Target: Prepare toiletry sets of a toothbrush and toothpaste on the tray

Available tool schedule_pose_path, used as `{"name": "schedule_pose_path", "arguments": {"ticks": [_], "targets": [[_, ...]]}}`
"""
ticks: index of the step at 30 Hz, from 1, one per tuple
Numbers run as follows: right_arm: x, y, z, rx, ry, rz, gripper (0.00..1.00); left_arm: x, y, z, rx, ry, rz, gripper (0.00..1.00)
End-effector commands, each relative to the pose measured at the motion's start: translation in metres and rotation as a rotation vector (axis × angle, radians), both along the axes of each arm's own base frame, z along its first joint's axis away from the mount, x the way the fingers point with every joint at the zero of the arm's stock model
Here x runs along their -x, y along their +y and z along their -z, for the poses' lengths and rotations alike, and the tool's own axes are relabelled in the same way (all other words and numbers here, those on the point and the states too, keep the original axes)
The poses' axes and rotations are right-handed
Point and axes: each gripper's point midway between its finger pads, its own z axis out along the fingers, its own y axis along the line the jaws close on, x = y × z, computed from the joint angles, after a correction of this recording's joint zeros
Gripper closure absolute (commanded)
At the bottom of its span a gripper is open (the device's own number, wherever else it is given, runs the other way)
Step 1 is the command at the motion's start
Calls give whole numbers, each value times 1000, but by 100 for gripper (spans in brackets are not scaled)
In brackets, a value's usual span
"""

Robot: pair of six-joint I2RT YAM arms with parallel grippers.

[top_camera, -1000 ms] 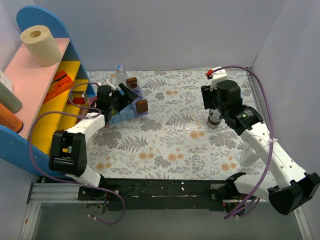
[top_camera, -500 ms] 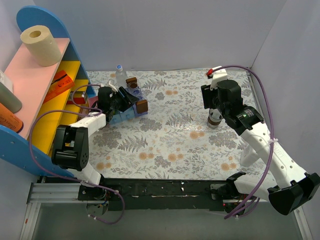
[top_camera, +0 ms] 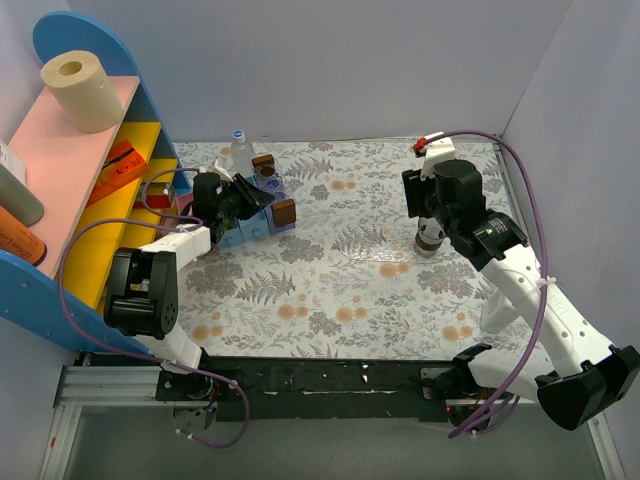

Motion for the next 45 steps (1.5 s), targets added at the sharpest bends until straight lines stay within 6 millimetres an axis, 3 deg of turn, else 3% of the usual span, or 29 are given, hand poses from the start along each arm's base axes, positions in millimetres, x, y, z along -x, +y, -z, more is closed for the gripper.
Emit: {"name": "schedule_pose_path", "arguments": {"ticks": [1, 12, 20, 36, 45], "targets": [[-1, 2, -26, -54, -62, 3, 37, -1, 3, -7, 23, -28, 3, 75], [-1, 2, -24, -55, -53, 4, 37, 6, -1, -23, 52, -77, 26, 87], [-1, 3, -22, -53, -46, 3, 38, 11, -5, -38, 74, -119, 53, 100], [1, 0, -27, -55, -58, 13, 38, 27, -19, -68, 132, -251, 162, 100], [2, 12, -26, -63, -64, -65, 38, 38, -30, -79, 147, -291, 246, 100]]}}
